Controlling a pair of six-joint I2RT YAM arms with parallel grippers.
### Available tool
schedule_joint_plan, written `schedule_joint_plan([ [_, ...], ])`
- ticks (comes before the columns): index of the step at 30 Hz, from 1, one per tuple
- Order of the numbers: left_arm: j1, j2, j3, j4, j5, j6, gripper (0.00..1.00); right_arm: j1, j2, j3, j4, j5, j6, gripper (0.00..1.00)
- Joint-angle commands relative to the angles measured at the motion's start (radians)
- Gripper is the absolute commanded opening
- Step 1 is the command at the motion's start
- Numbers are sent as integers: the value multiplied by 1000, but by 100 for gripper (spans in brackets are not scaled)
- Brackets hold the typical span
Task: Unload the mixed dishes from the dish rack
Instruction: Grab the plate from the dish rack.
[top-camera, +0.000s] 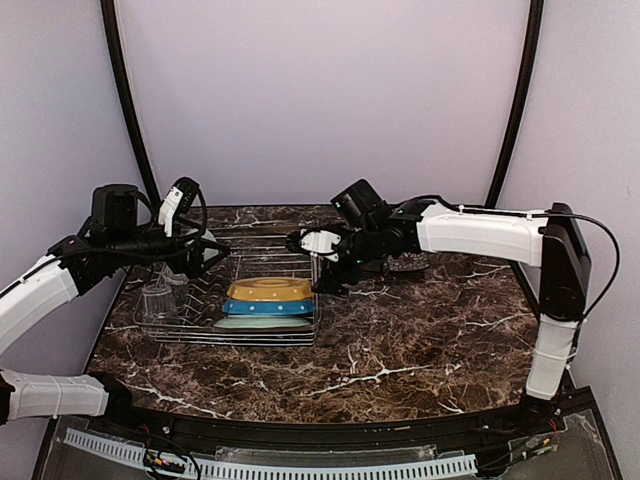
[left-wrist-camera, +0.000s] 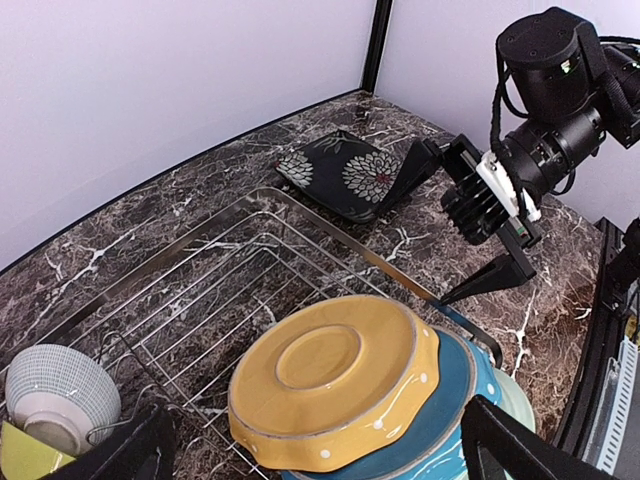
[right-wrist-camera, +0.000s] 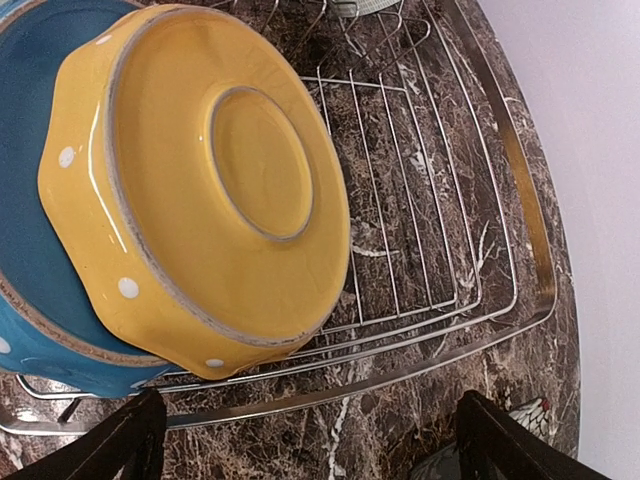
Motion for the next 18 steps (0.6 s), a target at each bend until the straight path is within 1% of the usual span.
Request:
schedule_joint_plan([
  [1, 5, -15, -17, 36, 30, -19, 100, 20, 35, 41, -11, 22, -15, 98],
  [10, 4, -47, -24, 58, 15, -34, 100, 38, 95, 90, -40, 55, -59, 98],
  [18, 4, -49, -34, 85, 22, -43, 100, 42, 98, 80, -41, 6, -140, 98],
])
